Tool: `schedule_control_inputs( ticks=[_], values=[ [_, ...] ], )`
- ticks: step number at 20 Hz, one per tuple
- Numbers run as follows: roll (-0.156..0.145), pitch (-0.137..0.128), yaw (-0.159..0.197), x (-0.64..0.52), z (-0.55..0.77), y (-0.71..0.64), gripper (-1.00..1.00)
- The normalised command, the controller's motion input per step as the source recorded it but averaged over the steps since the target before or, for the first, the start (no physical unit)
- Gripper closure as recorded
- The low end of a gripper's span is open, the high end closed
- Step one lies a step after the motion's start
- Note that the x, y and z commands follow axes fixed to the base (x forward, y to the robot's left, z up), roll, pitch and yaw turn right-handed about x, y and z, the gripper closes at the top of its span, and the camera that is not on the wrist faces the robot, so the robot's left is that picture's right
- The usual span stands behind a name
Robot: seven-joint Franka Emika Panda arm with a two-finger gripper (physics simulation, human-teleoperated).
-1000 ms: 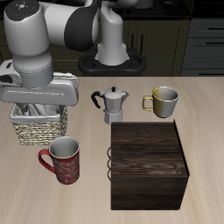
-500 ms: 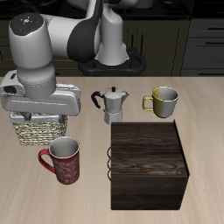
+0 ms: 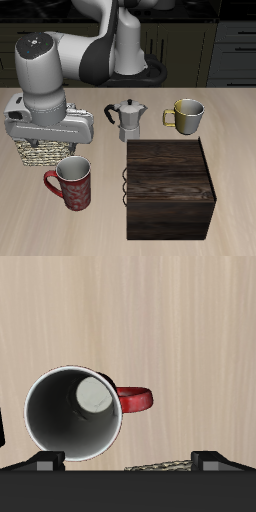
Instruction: Place the red mug in the basket
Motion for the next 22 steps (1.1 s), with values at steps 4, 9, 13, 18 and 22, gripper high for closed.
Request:
schedule_control_inputs(
  ticks=[4,9,13,18,22],
  values=[
    [0.007,0.008,-0.014,-0.04,-0.22,0.01,-1.0],
    [0.015,0.022,-0.012,-0.07,-0.25,0.04,-1.0],
    [0.032,0.022,-0.05,-0.14,-0.3,0.07,-1.0],
    [-0.008,0.025,-0.044,-0.07,-0.22,-0.08,-1.0],
    [0.007,0.04,-0.052,-0.04,-0.29,-0.08,-1.0]
  ],
)
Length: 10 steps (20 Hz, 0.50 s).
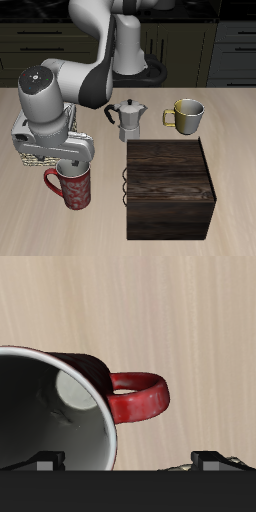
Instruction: Place the red mug in the basket
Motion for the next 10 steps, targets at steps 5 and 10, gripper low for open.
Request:
schedule_control_inputs(
  ticks=[5,10],
  values=[
    [0.029,0.042,-0.02,-0.03,-0.31,0.11,-1.0],
    [0.073,0.07,-0.025,0.05,-0.38,0.18,1.0]
  ],
)
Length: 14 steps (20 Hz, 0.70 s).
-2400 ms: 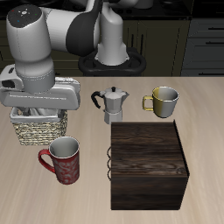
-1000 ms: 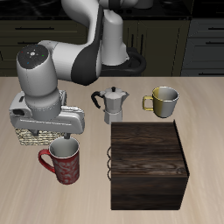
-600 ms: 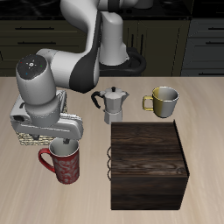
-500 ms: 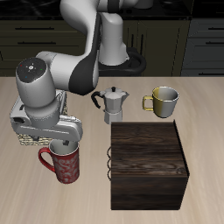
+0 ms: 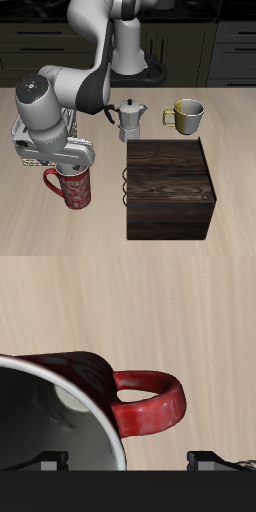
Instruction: Place the red mug in the basket
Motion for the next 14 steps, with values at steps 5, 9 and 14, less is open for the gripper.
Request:
schedule_control_inputs(
  ticks=[5,9,14],
  values=[
    [0.013,0.0,-0.026,-0.02,0.0,0.05,1.0],
    [0.068,-0.029,-0.003,-0.07,0.15,0.27,1.0],
    [0.031,-0.014,-0.005,-0.03,0.07,0.18,1.0]
  ],
)
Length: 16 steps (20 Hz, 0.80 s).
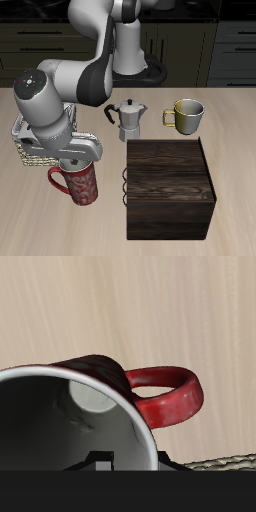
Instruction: Place the red mug in the basket
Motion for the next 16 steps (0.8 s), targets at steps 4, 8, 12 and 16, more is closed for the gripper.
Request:
schedule_control_inputs(
  ticks=[4,8,12,16],
  values=[
    [0.014,-0.014,0.016,0.0,0.17,0.13,1.0],
    [-0.013,-0.07,0.01,-0.3,0.54,-0.05,1.0],
    [-0.039,-0.084,0.065,-0.6,0.82,-0.05,1.0],
    [-0.021,-0.029,-0.016,-0.6,0.51,-0.04,1.0]
  ],
)
